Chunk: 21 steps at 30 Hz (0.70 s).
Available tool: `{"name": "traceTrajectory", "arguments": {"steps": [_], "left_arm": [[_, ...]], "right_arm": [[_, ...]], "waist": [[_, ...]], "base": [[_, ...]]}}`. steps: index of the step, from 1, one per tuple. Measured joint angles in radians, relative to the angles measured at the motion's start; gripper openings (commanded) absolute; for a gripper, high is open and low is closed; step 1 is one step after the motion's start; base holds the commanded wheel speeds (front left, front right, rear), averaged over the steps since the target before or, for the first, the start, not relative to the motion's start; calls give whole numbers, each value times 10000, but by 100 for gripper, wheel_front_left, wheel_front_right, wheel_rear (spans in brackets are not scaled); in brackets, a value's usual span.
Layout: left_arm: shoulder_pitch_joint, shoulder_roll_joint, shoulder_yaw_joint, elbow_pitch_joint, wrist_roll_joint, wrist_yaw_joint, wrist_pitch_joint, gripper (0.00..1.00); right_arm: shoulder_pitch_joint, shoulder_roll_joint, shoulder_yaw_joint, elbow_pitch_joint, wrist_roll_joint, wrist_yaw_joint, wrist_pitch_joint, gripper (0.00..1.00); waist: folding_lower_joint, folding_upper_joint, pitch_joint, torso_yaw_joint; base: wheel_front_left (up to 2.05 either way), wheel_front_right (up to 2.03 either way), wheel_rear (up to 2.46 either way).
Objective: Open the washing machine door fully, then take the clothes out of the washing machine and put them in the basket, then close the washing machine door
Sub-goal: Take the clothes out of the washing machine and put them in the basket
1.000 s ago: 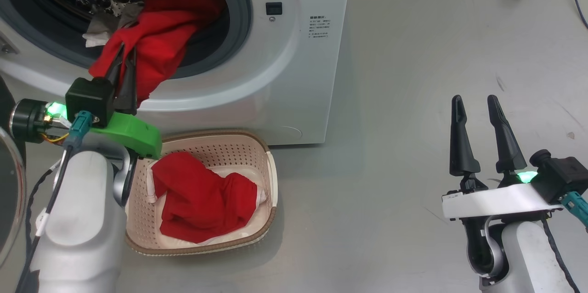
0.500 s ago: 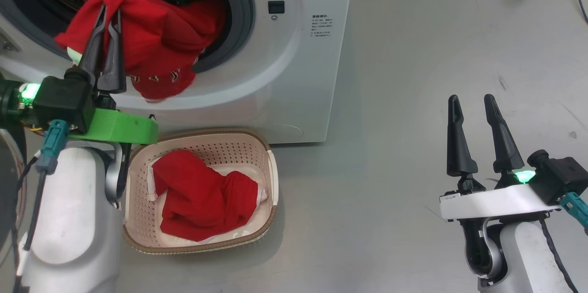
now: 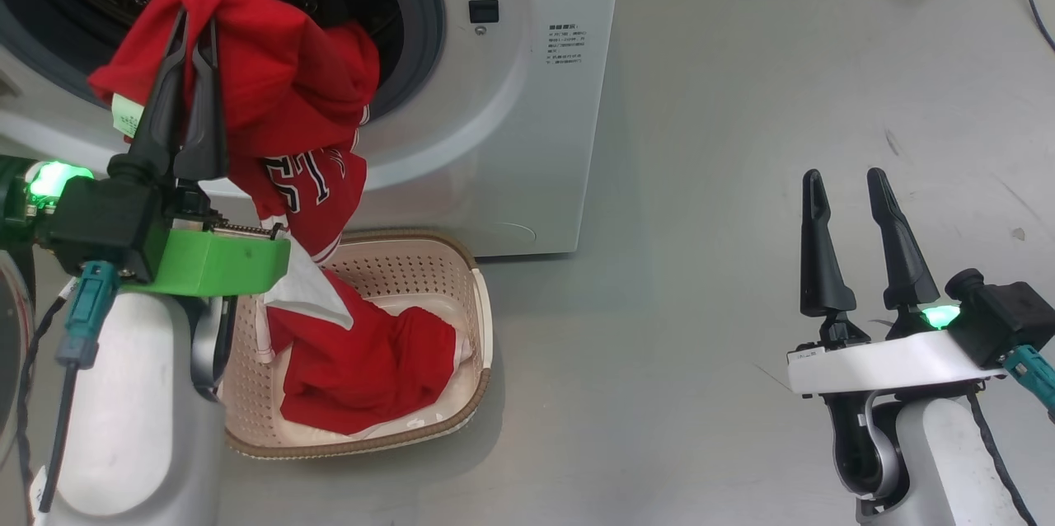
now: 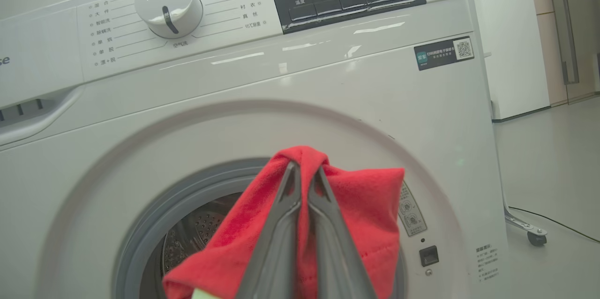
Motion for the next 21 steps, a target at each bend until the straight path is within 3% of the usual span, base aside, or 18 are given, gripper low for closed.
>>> {"name": "traceTrajectory", "arguments": {"steps": [12,21], "left_arm": [[300,-27,27,-1083,-23,94,-8,0],[984,-42,2,-679,-121,92,-8,0]], "right_arm": [[46,2,21,2,0,-10,0,100],[54,-2,121,-6,0,-10,0,100]], "waist": [[0,0,-9,-56],[0,0,19,-83]], "base": [[0,0,0],[0,0,0]]}}
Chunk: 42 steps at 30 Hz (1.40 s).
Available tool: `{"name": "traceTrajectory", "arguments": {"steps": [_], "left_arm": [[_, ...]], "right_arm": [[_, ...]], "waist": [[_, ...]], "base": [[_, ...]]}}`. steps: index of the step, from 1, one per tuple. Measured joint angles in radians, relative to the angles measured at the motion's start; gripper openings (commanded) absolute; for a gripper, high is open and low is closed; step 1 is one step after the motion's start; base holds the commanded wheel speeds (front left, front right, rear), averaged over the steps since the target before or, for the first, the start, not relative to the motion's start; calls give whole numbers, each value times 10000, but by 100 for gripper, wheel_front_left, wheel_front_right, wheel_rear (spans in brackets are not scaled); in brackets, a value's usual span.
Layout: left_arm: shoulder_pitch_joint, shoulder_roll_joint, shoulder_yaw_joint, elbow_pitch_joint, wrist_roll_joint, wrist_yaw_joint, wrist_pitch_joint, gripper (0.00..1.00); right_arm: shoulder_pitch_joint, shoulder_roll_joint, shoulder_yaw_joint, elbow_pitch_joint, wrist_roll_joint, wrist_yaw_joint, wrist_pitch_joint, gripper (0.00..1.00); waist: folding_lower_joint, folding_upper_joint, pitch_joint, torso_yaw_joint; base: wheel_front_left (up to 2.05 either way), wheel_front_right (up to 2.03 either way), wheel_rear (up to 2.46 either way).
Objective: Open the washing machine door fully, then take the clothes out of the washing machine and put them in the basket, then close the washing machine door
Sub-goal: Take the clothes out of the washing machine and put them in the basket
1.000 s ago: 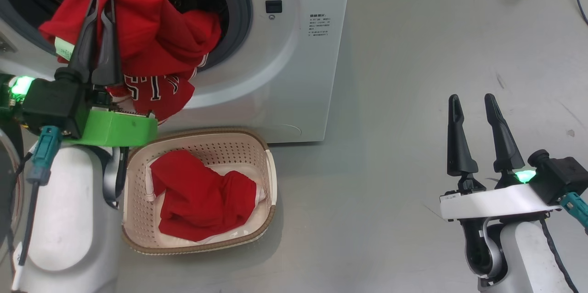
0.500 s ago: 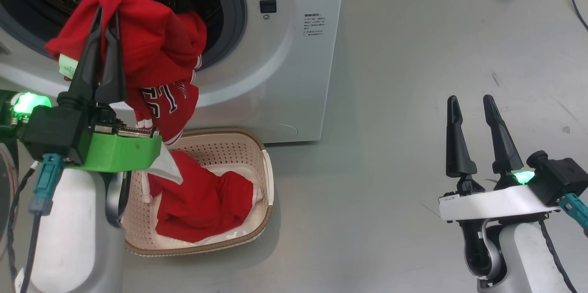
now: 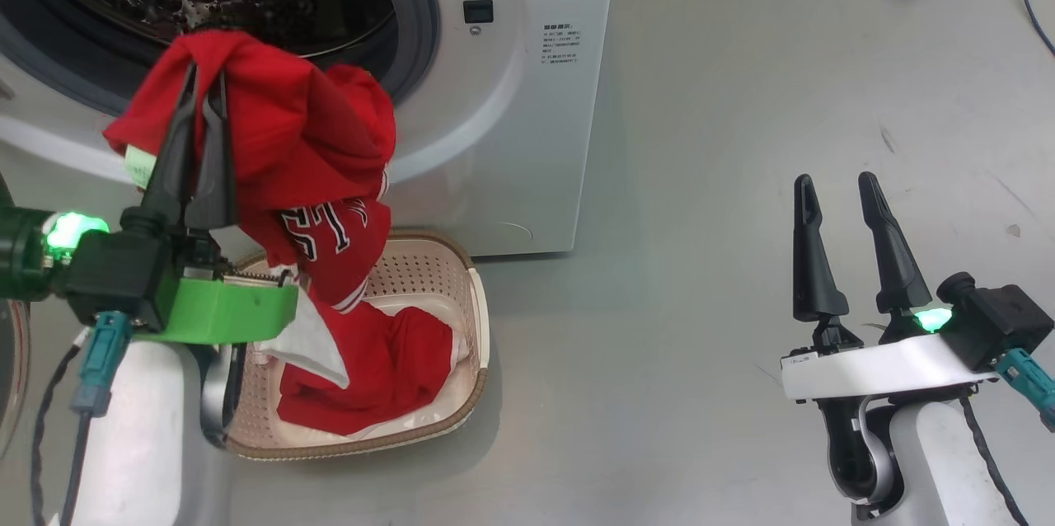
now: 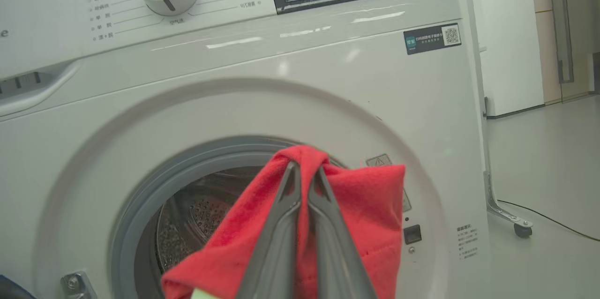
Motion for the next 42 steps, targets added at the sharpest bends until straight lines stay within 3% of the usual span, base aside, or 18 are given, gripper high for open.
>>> {"name": "traceTrajectory", "arguments": {"steps": [24,42], "left_arm": [[664,25,-109,3227,-6,-67,556,0],[-564,0,941,5607,-961,253,1070,0]], "right_arm": [[-168,2,21,-316,0,0,0,100],[-643,6,-244,-389,-98,12,0,100]], "waist": [[0,0,1427,-706],[0,0,2632,-1281]], "base": [[0,0,0],[0,0,0]]}}
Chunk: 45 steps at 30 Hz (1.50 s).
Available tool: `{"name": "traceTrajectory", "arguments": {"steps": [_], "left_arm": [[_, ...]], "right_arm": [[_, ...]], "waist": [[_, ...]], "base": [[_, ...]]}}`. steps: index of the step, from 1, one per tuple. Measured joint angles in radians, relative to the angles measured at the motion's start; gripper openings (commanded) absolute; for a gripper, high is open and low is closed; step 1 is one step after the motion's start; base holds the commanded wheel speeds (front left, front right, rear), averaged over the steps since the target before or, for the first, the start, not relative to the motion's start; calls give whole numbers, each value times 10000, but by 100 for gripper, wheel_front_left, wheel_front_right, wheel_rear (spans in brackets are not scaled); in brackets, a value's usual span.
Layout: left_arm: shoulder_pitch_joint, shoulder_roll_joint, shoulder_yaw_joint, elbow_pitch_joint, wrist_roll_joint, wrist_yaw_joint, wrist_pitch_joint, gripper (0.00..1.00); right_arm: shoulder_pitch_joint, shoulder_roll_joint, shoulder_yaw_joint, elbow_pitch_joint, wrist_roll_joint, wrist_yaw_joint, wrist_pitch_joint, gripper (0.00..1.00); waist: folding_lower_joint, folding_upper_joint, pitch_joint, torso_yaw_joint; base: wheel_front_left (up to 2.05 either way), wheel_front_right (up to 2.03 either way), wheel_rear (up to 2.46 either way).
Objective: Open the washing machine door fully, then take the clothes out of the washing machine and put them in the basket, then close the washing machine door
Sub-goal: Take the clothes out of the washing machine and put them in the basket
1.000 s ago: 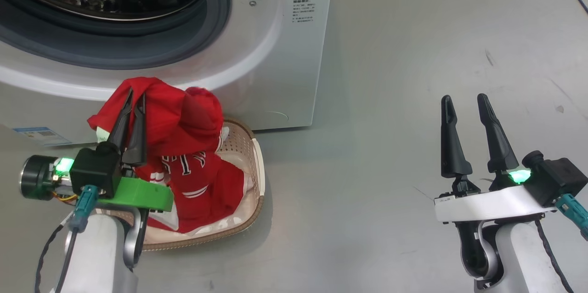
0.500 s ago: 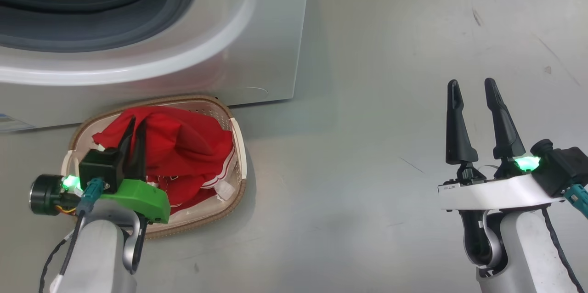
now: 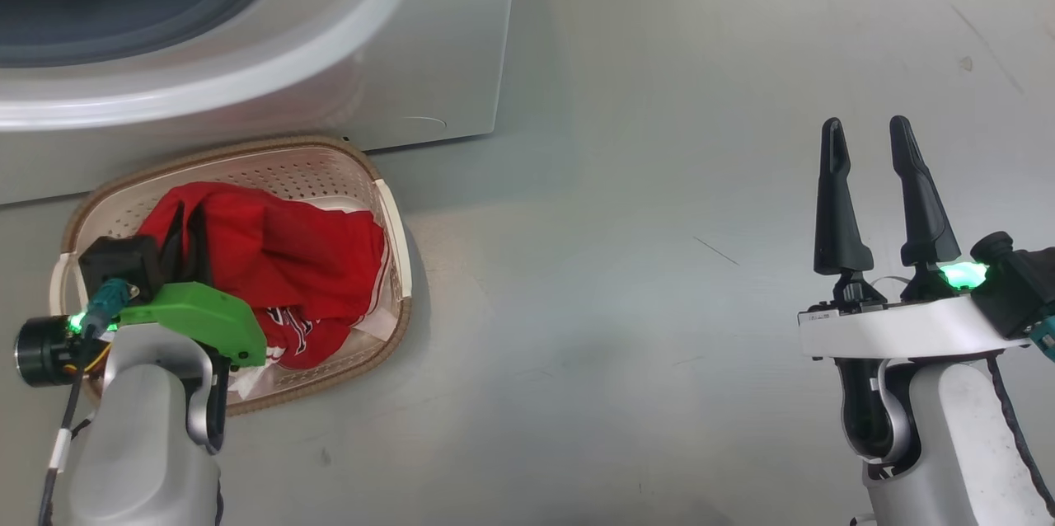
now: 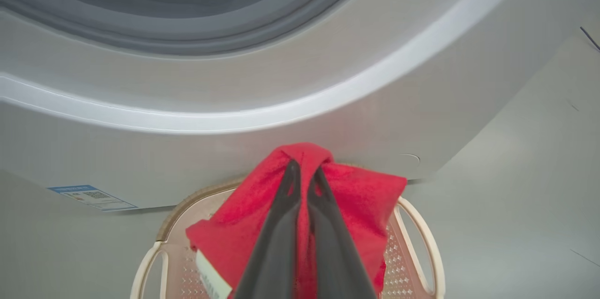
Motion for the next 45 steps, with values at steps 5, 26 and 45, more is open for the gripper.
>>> {"name": "traceTrajectory", "arguments": {"steps": [5,26,45], "left_arm": [[-384,27,134,706,-50,98,44,0],[-1729,525,487,2978,-196,483,25,0],[-2523,652,468,4510,-173,617,-178,100]], "right_arm": [[-111,0,-42,0,-105,0,0,100],[-308,2,-90,-42,-485,10,0,100],[-333,2,-19,-25,-523,12,0,100]], "waist": [[0,0,267,-90],[0,0,745,-62],[0,0,845,-112]], "base": [[0,0,0],[0,0,0],[0,0,0]]}}
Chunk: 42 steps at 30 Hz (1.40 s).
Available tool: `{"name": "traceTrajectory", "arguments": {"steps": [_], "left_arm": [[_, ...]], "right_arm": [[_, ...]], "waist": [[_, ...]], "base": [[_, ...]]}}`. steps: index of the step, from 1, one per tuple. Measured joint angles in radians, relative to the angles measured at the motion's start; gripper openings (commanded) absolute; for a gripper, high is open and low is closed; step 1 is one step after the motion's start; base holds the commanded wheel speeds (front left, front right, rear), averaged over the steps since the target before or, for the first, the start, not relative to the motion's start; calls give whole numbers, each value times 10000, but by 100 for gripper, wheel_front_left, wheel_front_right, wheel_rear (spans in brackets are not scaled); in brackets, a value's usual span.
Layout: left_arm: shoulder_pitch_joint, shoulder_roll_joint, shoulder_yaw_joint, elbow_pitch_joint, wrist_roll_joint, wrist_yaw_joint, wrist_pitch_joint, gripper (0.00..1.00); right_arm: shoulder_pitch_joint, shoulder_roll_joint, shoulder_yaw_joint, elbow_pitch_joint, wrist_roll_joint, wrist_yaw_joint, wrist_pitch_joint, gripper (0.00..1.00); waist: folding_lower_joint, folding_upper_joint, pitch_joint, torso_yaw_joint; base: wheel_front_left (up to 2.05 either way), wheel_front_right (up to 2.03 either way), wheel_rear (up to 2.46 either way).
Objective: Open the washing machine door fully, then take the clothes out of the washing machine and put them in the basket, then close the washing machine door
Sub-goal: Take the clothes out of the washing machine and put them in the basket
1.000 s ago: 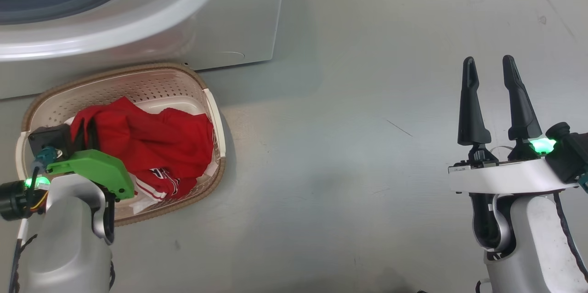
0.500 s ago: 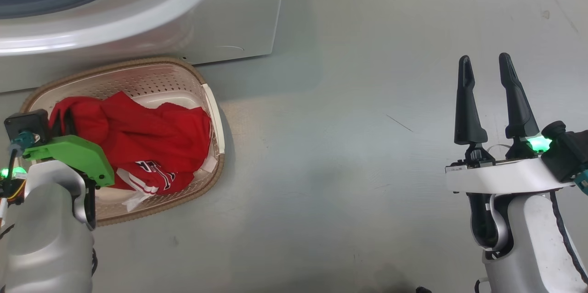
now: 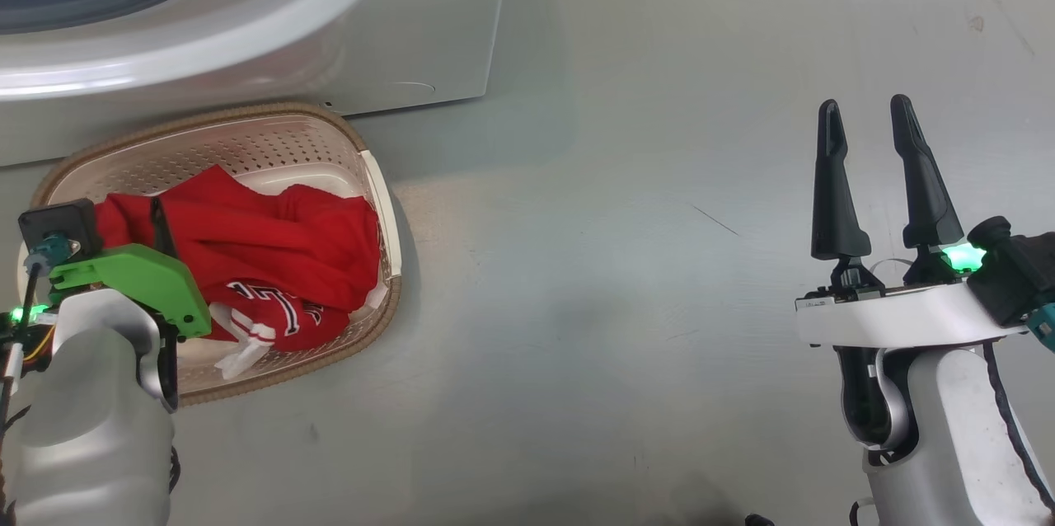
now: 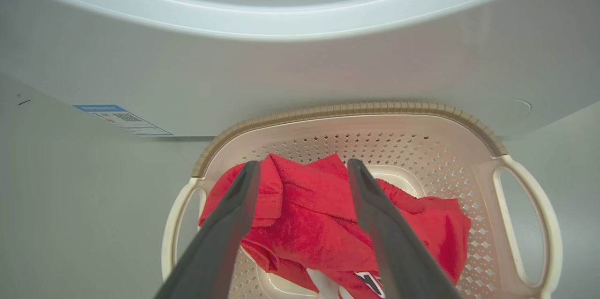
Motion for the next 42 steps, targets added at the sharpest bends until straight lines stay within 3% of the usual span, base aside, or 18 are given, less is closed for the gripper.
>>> {"name": "traceTrajectory", "arguments": {"steps": [10,23,42], "left_arm": [[-261,-107,-167,251,8,-199,-441,100],[-262,-650,-886,-153,359,-884,-805,100],[967,-880,-1409,-2587,439,-1244,-832,100]], "right_arm": [[-173,-2,-69,67,4,2,0,100],[-171,-2,-395,247,65,2,0,100],[443,-4,-679,648,2,2,0,100]], "waist": [[0,0,-211,119],[0,0,-1062,575],[0,0,-2843,1666]], "base": [[0,0,0],[0,0,0],[0,0,0]]}}
